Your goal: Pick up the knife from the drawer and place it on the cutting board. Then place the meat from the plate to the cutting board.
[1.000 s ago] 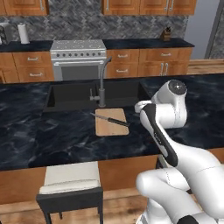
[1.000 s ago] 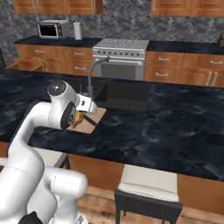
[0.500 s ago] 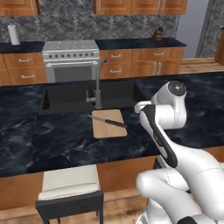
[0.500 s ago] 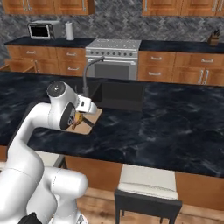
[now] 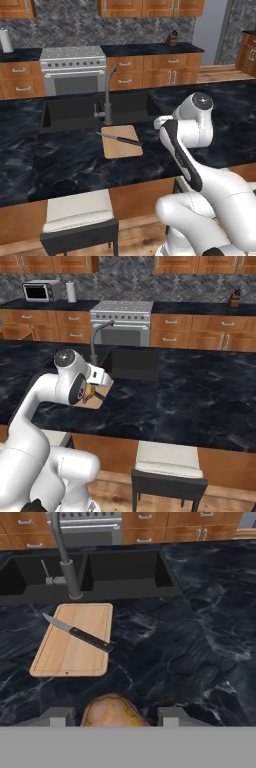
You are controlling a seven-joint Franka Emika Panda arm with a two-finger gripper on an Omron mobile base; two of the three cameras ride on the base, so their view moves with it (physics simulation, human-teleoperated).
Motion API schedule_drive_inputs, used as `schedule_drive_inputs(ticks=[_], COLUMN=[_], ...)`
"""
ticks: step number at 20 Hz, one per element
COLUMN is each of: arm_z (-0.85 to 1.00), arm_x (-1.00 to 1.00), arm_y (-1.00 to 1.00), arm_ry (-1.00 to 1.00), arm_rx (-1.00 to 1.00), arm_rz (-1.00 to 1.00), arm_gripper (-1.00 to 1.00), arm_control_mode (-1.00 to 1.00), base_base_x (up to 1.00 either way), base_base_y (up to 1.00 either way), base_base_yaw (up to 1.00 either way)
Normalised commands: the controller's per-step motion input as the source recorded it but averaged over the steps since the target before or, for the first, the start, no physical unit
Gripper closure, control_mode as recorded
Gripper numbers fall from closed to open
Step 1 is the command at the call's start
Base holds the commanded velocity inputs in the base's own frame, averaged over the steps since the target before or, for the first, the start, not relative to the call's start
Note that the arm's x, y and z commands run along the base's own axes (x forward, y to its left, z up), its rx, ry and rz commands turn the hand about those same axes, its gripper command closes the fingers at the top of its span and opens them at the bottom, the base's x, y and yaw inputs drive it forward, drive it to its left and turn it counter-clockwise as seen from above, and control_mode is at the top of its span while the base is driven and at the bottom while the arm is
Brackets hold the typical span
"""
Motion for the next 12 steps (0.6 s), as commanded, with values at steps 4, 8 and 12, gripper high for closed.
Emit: schedule_drive_inputs(ticks=[4, 8, 12], arm_z=[0.00, 0.00, -0.02], arm_x=[0.35, 0.50, 0.63], arm_y=[0.63, 0.75, 0.61], arm_ry=[0.15, 0.13, 0.04], arm_rx=[-0.04, -0.01, 0.00], arm_rz=[0.00, 0.01, 0.05], arm_gripper=[1.00, 1.00, 1.00], arm_control_mode=[-1.00, -1.00, -1.00], base_base_x=[0.11, 0.00, 0.00], base_base_y=[0.23, 0.00, 0.00], base_base_yaw=[0.00, 0.00, 0.00])
